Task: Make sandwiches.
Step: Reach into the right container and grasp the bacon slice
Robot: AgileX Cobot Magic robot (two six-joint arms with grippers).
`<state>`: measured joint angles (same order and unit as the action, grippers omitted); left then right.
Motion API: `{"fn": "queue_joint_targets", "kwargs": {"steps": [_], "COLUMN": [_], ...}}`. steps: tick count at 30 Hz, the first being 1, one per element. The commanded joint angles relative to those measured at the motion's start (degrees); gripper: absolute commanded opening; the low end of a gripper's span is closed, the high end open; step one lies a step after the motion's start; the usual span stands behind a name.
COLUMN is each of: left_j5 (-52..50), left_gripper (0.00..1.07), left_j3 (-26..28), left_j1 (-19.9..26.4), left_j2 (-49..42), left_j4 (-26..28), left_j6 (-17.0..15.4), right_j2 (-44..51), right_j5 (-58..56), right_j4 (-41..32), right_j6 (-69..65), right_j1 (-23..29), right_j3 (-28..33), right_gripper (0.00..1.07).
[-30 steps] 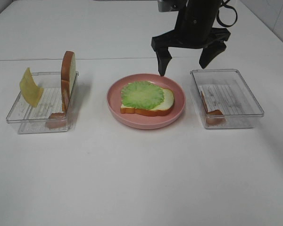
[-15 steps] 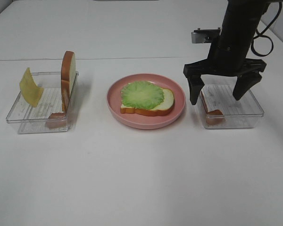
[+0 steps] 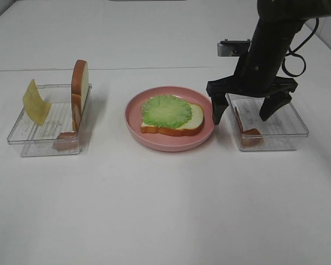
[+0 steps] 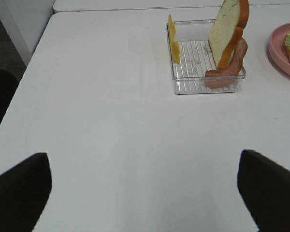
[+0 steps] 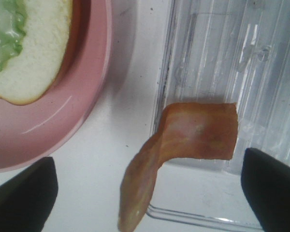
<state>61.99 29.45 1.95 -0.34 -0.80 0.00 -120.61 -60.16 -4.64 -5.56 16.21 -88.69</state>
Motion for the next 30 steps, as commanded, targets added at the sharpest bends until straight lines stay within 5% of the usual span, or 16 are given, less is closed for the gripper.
{"fn": "queue_joint_targets", "kwargs": {"steps": [1, 4, 11, 26, 30], "left_j5": [-0.5, -0.5, -0.5, -0.5, -0.5], "left_gripper": [1.02, 1.02, 1.02, 1.02, 1.02], "left_j3": [0.0, 0.0, 0.0, 0.0, 0.0], "left_j1": [0.2, 0.2, 0.2, 0.2, 0.2], "left_j2": [-0.8, -0.8, -0.8, -0.8, -0.8], "left_j4": [-0.2, -0.2, -0.2, -0.2, -0.2], "left_j6": [0.0, 0.0, 0.0, 0.0, 0.0], "right_j2": [-0.4, -0.4, -0.4, -0.4, -0.4], "right_j5": [0.1, 0.1, 0.1, -1.1, -1.0], "right_j4": [0.1, 0.1, 0.2, 0.7, 0.7], "right_j6": [0.6, 0.7, 0.6, 0.7, 0.6], "right_j1": [0.0, 0.0, 0.0, 0.0, 0.0], "right_j3": [0.2, 0.2, 0.2, 0.2, 0.2], "right_gripper": [0.94, 0.92, 0.65, 0.64, 0.56]}}
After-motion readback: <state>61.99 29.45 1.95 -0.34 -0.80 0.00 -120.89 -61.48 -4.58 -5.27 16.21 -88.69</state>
